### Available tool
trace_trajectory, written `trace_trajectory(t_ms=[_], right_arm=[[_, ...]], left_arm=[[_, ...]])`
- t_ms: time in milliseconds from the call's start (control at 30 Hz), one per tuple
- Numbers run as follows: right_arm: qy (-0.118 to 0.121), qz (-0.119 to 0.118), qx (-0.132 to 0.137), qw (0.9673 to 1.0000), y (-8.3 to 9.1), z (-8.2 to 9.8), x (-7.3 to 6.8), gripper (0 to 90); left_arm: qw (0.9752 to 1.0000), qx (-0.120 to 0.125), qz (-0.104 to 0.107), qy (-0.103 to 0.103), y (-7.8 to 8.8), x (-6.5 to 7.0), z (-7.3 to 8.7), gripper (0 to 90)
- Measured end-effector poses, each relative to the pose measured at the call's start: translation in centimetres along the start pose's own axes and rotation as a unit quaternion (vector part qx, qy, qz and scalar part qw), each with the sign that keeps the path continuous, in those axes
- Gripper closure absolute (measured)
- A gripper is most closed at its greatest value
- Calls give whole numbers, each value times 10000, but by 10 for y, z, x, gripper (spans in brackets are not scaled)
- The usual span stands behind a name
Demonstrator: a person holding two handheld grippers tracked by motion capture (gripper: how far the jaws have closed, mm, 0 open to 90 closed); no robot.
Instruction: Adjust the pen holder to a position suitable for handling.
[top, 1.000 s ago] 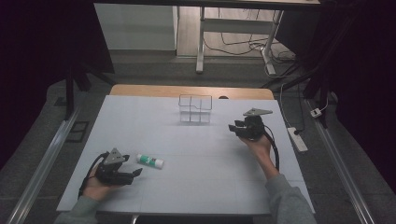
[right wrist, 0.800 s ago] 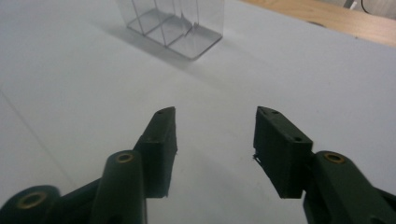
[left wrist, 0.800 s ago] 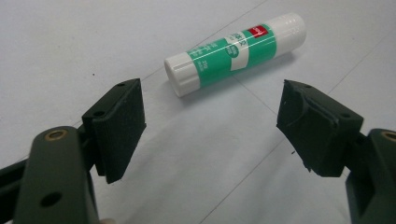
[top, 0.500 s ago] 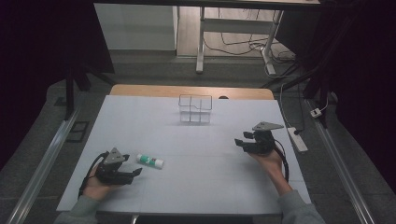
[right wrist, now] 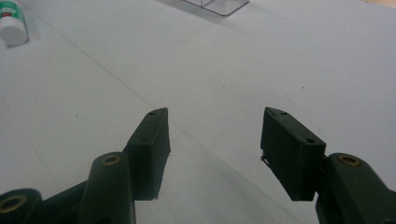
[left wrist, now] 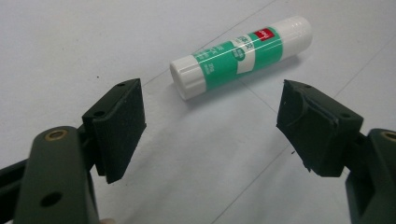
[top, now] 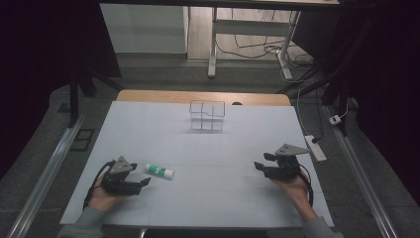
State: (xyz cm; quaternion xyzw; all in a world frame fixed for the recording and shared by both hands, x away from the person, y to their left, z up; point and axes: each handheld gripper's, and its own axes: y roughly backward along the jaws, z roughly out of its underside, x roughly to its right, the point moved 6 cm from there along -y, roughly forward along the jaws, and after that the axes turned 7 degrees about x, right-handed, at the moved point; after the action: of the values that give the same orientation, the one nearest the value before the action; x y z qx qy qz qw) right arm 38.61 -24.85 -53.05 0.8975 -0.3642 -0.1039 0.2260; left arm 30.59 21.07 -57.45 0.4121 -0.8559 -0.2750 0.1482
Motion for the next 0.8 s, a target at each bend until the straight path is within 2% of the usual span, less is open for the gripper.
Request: trace_trajectory(t_ms=[233, 467, 700, 800], right_arm=[[3, -37, 45, 10000, 7, 8, -4, 403], [165, -80, 57, 9998, 11, 10, -10, 393], [229, -143, -12, 9996, 12, 14, -10, 376], [264, -128, -32, 9996, 13, 15, -10, 372]], left_arm=[[10000, 41, -5, -18, 0, 1, -1, 236], [9999, 96, -8, -32, 1, 0, -4, 238], [9998, 183, -10, -37, 3, -1, -15, 246], [9997, 215, 90, -73, 5, -1, -21, 265]])
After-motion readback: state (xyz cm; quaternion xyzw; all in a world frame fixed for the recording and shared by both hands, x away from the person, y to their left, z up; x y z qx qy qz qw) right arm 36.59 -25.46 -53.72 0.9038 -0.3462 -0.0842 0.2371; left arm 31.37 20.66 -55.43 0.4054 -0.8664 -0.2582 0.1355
